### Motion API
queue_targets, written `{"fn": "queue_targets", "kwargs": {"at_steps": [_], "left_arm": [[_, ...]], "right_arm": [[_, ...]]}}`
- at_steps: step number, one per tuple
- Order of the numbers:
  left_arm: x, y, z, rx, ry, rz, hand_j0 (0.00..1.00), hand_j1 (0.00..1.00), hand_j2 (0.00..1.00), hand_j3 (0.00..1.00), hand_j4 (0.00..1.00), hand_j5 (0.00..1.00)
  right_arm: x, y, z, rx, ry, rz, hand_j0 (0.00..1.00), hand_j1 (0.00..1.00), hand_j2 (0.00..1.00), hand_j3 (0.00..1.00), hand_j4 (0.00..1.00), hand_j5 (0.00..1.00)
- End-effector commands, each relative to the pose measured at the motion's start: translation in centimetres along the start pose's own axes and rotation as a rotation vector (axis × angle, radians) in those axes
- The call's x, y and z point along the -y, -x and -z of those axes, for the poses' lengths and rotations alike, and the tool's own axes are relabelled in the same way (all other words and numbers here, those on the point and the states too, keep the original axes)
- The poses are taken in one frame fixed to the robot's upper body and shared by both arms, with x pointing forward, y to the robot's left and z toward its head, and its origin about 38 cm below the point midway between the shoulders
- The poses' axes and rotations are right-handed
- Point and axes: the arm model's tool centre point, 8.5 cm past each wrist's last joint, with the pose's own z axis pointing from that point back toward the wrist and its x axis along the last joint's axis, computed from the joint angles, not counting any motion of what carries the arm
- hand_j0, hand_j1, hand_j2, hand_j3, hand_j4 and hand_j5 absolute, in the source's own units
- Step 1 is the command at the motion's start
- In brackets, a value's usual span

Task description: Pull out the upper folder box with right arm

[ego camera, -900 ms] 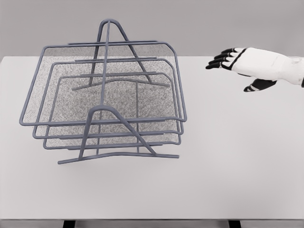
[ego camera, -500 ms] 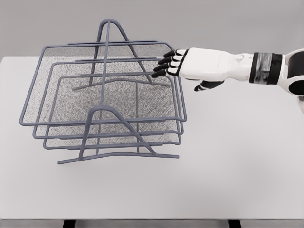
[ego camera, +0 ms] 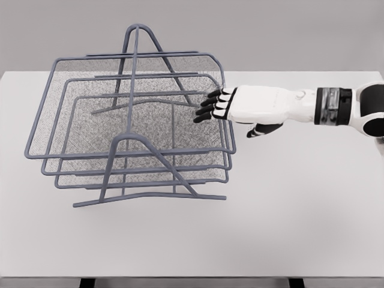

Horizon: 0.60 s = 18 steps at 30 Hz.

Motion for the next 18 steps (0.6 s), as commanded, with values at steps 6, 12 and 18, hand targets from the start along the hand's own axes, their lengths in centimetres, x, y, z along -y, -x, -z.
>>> {"fn": "queue_targets", "kwargs": {"at_steps": [6, 12, 18], "left_arm": [[0.0, 0.0, 0.0, 0.000, 0.000, 0.000, 1.00, 1.00, 1.00, 1.00, 1.00, 1.00], [0.0, 0.0, 0.0, 0.000, 0.000, 0.000, 1.00, 1.00, 1.00, 1.00, 1.00, 1.00], [0.0, 0.0, 0.0, 0.000, 0.000, 0.000, 1.00, 1.00, 1.00, 1.00, 1.00, 1.00]], "right_arm": [[-2.2, 0.2, 0.2, -0.004, -0.008, 0.064, 1.00, 1.00, 1.00, 1.00, 1.00, 1.00], [-1.2, 2.3, -5.4, -0.154, -0.058, 0.004, 1.00, 1.00, 1.00, 1.00, 1.00, 1.00], [-3.9, 3.0, -11.7, -0.277, -0.202, 0.033, 1.00, 1.00, 1.00, 1.00, 1.00, 1.00]]}}
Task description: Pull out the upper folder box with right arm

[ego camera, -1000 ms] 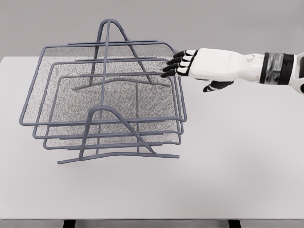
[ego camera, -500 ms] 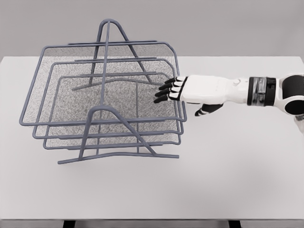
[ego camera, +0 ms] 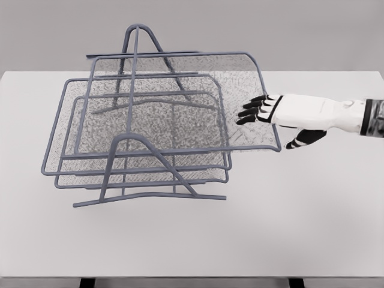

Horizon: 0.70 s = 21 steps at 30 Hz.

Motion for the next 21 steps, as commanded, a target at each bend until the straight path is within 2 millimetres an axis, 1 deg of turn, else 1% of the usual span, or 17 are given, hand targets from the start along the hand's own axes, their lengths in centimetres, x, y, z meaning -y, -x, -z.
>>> {"fn": "queue_targets", "kwargs": {"at_steps": [1, 2, 3, 5, 7, 11, 12, 13, 14, 15, 16, 17, 18, 19, 20, 21], "left_arm": [[0.0, 0.0, 0.0, 0.000, 0.000, 0.000, 1.00, 1.00, 1.00, 1.00, 1.00, 1.00], [0.0, 0.0, 0.0, 0.000, 0.000, 0.000, 1.00, 1.00, 1.00, 1.00, 1.00, 1.00], [0.0, 0.0, 0.0, 0.000, 0.000, 0.000, 1.00, 1.00, 1.00, 1.00, 1.00, 1.00], [0.0, 0.0, 0.0, 0.000, 0.000, 0.000, 1.00, 1.00, 1.00, 1.00, 1.00, 1.00], [0.0, 0.0, 0.0, 0.000, 0.000, 0.000, 1.00, 1.00, 1.00, 1.00, 1.00, 1.00], [0.0, 0.0, 0.0, 0.000, 0.000, 0.000, 1.00, 1.00, 1.00, 1.00, 1.00, 1.00], [0.0, 0.1, 0.0, -0.001, -0.001, 0.000, 1.00, 1.00, 1.00, 1.00, 1.00, 1.00], [0.0, 0.0, 0.0, 0.000, 0.000, 0.000, 1.00, 1.00, 1.00, 1.00, 1.00, 1.00], [0.0, 0.0, 0.0, 0.000, 0.000, 0.000, 1.00, 1.00, 1.00, 1.00, 1.00, 1.00], [0.0, 0.0, 0.0, 0.000, 0.000, 0.000, 1.00, 1.00, 1.00, 1.00, 1.00, 1.00], [0.0, 0.0, 0.0, 0.000, 0.000, 0.000, 1.00, 1.00, 1.00, 1.00, 1.00, 1.00], [0.0, 0.0, 0.0, 0.000, 0.000, 0.000, 1.00, 1.00, 1.00, 1.00, 1.00, 1.00], [0.0, 0.0, 0.0, 0.000, 0.000, 0.000, 1.00, 1.00, 1.00, 1.00, 1.00, 1.00], [0.0, 0.0, 0.0, 0.000, 0.000, 0.000, 1.00, 1.00, 1.00, 1.00, 1.00, 1.00], [0.0, 0.0, 0.0, 0.000, 0.000, 0.000, 1.00, 1.00, 1.00, 1.00, 1.00, 1.00], [0.0, 0.0, 0.0, 0.000, 0.000, 0.000, 1.00, 1.00, 1.00, 1.00, 1.00, 1.00]], "right_arm": [[-1.1, 2.4, -4.9, -0.191, -0.185, -0.139, 1.00, 1.00, 1.00, 1.00, 1.00, 1.00], [-0.7, 2.7, -6.8, -0.228, -0.197, -0.140, 1.00, 1.00, 1.00, 1.00, 1.00, 1.00], [-0.4, 2.7, -7.1, -0.230, -0.186, -0.136, 1.00, 1.00, 1.00, 1.00, 1.00, 1.00], [-0.1, 2.9, -8.3, -0.258, -0.194, -0.142, 1.00, 1.00, 1.00, 1.00, 1.00, 1.00], [-0.4, 3.1, -9.6, -0.289, -0.219, -0.136, 1.00, 1.00, 1.00, 1.00, 1.00, 1.00], [-0.1, 3.4, -11.3, -0.329, -0.244, -0.139, 1.00, 1.00, 1.00, 1.00, 1.00, 1.00], [0.2, 3.3, -11.6, -0.331, -0.233, -0.136, 1.00, 1.00, 1.00, 1.00, 1.00, 1.00], [0.7, 3.3, -12.4, -0.340, -0.224, -0.129, 1.00, 1.00, 1.00, 1.00, 1.00, 1.00], [2.5, 2.9, -12.9, -0.320, -0.137, -0.101, 1.00, 1.00, 1.00, 1.00, 1.00, 1.00], [5.1, 2.6, -13.7, -0.325, -0.046, -0.123, 1.00, 1.00, 1.00, 1.00, 1.00, 1.00], [7.3, 2.0, -13.1, -0.269, 0.099, -0.116, 1.00, 1.00, 1.00, 1.00, 1.00, 1.00], [8.1, 1.7, -12.9, -0.254, 0.141, -0.123, 1.00, 1.00, 1.00, 1.00, 1.00, 1.00], [8.3, 1.4, -12.7, -0.231, 0.161, -0.111, 1.00, 1.00, 1.00, 1.00, 1.00, 1.00], [8.7, 0.0, -11.8, -0.181, 0.154, -0.135, 1.00, 1.00, 1.00, 1.00, 1.00, 1.00], [8.9, -0.2, -11.6, -0.173, 0.155, -0.142, 1.00, 1.00, 1.00, 1.00, 1.00, 1.00], [8.5, -0.4, -9.7, -0.124, 0.166, -0.129, 1.00, 1.00, 1.00, 1.00, 1.00, 1.00]]}}
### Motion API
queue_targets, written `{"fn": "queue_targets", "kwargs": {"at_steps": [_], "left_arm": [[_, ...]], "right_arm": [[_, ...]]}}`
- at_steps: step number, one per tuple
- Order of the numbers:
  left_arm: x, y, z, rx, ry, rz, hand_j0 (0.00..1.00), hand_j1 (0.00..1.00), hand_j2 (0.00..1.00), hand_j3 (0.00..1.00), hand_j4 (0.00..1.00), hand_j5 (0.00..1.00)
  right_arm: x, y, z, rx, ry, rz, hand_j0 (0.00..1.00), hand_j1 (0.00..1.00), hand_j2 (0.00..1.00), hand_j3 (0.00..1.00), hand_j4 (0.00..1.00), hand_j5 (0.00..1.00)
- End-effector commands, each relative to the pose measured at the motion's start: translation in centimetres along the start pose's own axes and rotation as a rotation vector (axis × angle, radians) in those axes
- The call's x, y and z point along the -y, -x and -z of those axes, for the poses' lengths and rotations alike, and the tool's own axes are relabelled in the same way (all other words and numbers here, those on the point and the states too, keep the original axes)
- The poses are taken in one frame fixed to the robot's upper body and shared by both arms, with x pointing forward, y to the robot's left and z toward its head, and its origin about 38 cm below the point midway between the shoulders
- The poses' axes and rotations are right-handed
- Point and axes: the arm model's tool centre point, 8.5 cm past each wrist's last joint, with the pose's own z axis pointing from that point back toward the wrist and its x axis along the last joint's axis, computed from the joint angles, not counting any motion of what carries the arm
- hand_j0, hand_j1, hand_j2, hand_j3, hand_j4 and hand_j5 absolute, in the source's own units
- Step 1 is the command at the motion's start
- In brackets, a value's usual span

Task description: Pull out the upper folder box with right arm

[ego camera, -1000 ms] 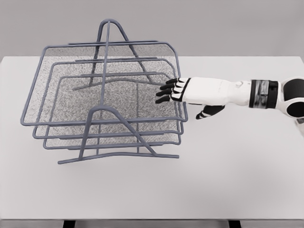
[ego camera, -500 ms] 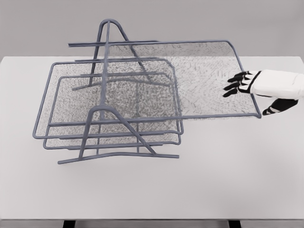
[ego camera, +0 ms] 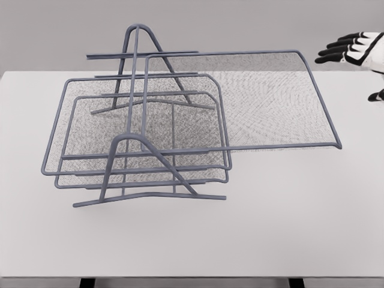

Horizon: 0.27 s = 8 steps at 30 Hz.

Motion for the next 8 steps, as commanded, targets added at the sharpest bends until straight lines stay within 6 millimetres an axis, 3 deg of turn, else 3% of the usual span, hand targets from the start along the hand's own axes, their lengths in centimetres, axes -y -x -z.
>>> {"fn": "queue_targets", "kwargs": {"at_steps": [1, 2, 4, 5, 8], "left_arm": [[0.0, 0.0, 0.0, 0.000, 0.000, 0.000, 1.00, 1.00, 1.00, 1.00, 1.00, 1.00], [0.0, 0.0, 0.0, 0.000, 0.000, 0.000, 1.00, 1.00, 1.00, 1.00, 1.00, 1.00], [0.0, 0.0, 0.0, 0.000, 0.000, 0.000, 1.00, 1.00, 1.00, 1.00, 1.00, 1.00], [0.0, 0.0, 0.0, 0.000, 0.000, 0.000, 1.00, 1.00, 1.00, 1.00, 1.00, 1.00], [0.2, -0.5, 0.0, 0.011, 0.006, 0.000, 1.00, 1.00, 1.00, 1.00, 1.00, 1.00]], "right_arm": [[-2.1, -2.6, 5.4, 0.165, 0.028, 0.082, 1.00, 1.00, 1.00, 1.00, 1.00, 1.00], [-2.1, -3.7, 7.7, 0.227, 0.019, 0.080, 1.00, 1.00, 1.00, 1.00, 1.00, 1.00], [-3.2, -4.1, 8.4, 0.246, -0.005, 0.099, 1.00, 1.00, 1.00, 1.00, 1.00, 1.00], [-4.9, -4.7, 9.0, 0.268, -0.049, 0.126, 1.00, 1.00, 1.00, 1.00, 1.00, 1.00], [-4.7, -4.1, 8.0, 0.241, -0.061, 0.120, 1.00, 1.00, 1.00, 1.00, 1.00, 1.00]]}}
